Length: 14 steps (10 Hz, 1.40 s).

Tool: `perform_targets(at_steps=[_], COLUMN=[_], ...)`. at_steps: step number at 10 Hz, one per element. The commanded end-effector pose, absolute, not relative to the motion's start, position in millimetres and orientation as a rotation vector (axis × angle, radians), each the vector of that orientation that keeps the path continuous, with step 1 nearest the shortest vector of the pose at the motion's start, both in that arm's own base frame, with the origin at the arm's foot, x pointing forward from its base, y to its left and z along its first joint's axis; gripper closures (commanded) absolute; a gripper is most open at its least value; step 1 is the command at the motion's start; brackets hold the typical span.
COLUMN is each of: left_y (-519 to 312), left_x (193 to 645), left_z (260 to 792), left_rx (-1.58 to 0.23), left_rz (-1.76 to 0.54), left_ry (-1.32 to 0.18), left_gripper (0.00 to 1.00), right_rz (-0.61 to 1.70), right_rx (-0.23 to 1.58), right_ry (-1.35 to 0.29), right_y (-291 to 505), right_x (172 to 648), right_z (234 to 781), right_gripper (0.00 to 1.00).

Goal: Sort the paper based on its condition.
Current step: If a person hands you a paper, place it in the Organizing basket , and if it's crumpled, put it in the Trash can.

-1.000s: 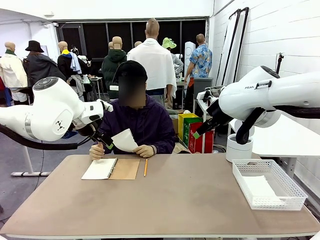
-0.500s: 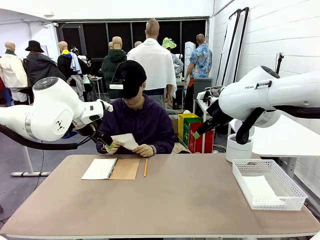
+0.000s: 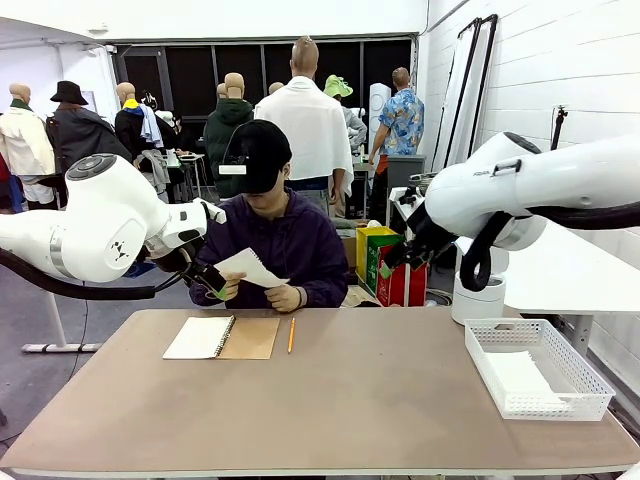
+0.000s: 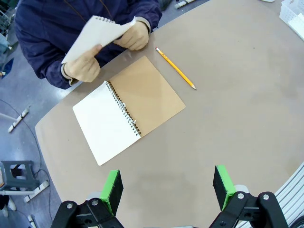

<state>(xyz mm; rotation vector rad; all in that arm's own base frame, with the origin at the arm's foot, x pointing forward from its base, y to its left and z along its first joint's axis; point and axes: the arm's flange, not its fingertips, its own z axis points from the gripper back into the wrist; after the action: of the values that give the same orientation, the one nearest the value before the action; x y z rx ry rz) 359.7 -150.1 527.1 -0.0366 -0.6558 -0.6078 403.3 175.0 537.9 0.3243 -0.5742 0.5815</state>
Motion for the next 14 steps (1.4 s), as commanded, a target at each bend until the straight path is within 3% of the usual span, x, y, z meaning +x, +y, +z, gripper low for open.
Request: perform_targets(at_steps=[1,5,12,14], left_y=[-149,-149,-149,-149], left_x=[360,360,360,360], left_z=[527,527,527,527], left_rx=[-0.042,-0.042,-0.042,-0.042], left_rz=[-0.605,-0.605,-0.605,-0.605], left_ry=[-0.650,-0.650,-0.650,-0.650], left_gripper=[0.00,0.00,0.00,0.00], right_rz=[0.409,0.163,0.215,0.054], right_rx=[0.376,0.505,0.464,0.603], right_ry=[-0.431,-0.212,-0.229,-0.156], right_y=[187,180,181,176], right_x=[423,449,443,467], right_z=[539,509,506,501], right_gripper=[0.00,0.00,0.00,0.00])
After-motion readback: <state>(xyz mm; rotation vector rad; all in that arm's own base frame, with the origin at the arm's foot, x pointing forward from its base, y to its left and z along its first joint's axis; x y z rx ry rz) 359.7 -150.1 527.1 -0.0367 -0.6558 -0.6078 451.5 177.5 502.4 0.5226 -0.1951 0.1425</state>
